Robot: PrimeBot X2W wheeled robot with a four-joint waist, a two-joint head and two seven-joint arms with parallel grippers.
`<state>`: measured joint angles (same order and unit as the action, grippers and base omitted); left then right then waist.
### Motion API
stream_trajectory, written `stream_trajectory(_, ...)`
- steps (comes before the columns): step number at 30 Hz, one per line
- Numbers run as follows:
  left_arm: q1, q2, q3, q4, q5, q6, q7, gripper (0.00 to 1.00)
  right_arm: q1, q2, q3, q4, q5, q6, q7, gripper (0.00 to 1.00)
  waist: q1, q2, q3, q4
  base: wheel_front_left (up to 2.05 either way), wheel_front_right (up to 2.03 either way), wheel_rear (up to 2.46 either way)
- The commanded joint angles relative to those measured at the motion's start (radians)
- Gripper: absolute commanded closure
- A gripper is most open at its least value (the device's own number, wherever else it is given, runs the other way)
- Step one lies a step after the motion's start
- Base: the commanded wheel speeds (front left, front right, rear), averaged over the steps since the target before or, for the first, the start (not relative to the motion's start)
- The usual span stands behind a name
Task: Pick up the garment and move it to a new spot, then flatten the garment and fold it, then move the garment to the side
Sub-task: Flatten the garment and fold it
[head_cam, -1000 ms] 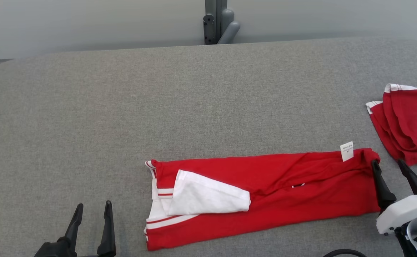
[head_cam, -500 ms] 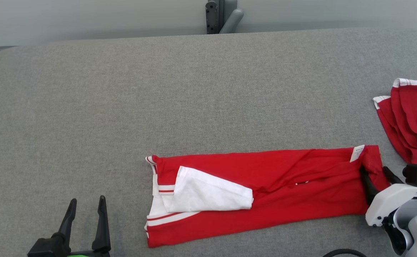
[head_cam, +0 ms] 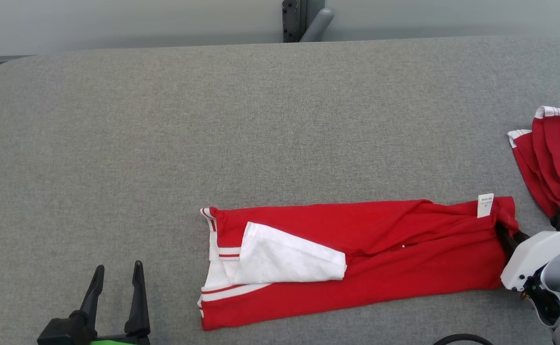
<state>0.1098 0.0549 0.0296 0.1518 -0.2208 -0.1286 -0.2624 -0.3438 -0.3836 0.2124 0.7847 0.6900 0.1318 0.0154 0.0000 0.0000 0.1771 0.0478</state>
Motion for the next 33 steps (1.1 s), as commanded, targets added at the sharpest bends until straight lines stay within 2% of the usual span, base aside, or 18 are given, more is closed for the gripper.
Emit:
stream_trajectory(1, -0.013, -0.001, 0.003, 0.001, -0.009, -0.003, -0.003, 0.00, 0.056, 0.004, 0.035, 0.026, 0.042, -0.003, 0.058, 0.92, 0.0000, 0.0000, -0.002, 0.001, 0.00, 0.00, 0.00)
stream_trajectory(2, -0.011, -0.001, 0.003, 0.001, -0.011, -0.003, -0.003, 0.00, 0.061, -0.004, 0.045, 0.019, 0.057, -0.004, 0.067, 1.00, 0.0000, 0.0000, -0.002, 0.001, 0.00, 0.00, 0.00)
stream_trajectory(6, -0.009, -0.002, 0.007, 0.003, -0.015, -0.003, -0.003, 0.00, 0.066, -0.022, 0.067, -0.018, 0.104, -0.003, 0.068, 1.00, 0.0000, 0.0000, -0.001, -0.001, 0.00, 0.00, 0.00)
stream_trajectory(11, -0.011, -0.003, 0.011, 0.002, -0.021, -0.003, -0.003, 0.00, 0.034, -0.080, 0.108, -0.147, 0.164, -0.001, 0.031, 1.00, 0.0000, 0.0000, -0.007, -0.009, 0.00, 0.00, 0.00)
stream_trajectory(17, -0.003, -0.003, 0.016, -0.004, -0.029, -0.003, -0.003, 0.00, 0.018, -0.234, 0.085, -0.265, 0.239, -0.002, 0.074, 1.00, 0.0000, 0.0000, -0.025, -0.024, 0.00, 0.00, 0.00)
stream_trajectory(20, 0.000, -0.004, 0.016, -0.006, -0.035, -0.003, -0.003, 0.00, 0.031, -0.313, 0.030, -0.251, 0.259, -0.002, 0.085, 1.00, 0.0000, 0.0000, -0.034, -0.024, 0.00, 0.00, 0.00)
stream_trajectory(24, 0.004, -0.004, 0.011, -0.007, -0.047, -0.003, -0.003, 0.00, 0.048, -0.378, -0.033, -0.239, 0.275, -0.002, 0.091, 1.00, 0.0000, 0.0000, -0.040, -0.020, 0.00, 0.00, 0.00)
stream_trajectory(28, 0.014, -0.004, 0.013, -0.009, -0.060, -0.003, -0.003, 0.00, 0.063, -0.401, -0.051, -0.327, 0.285, -0.002, 0.097, 1.00, 0.0000, 0.0000, -0.043, -0.019, 0.00, 0.00, 0.00)
stream_trajectory(33, 0.018, -0.003, 0.015, -0.014, -0.071, -0.002, -0.003, 0.00, 0.095, -0.342, -0.024, -0.598, 0.298, -0.001, 0.132, 1.00, 0.0000, 0.0000, -0.040, -0.022, 0.00, 0.00, 0.00)
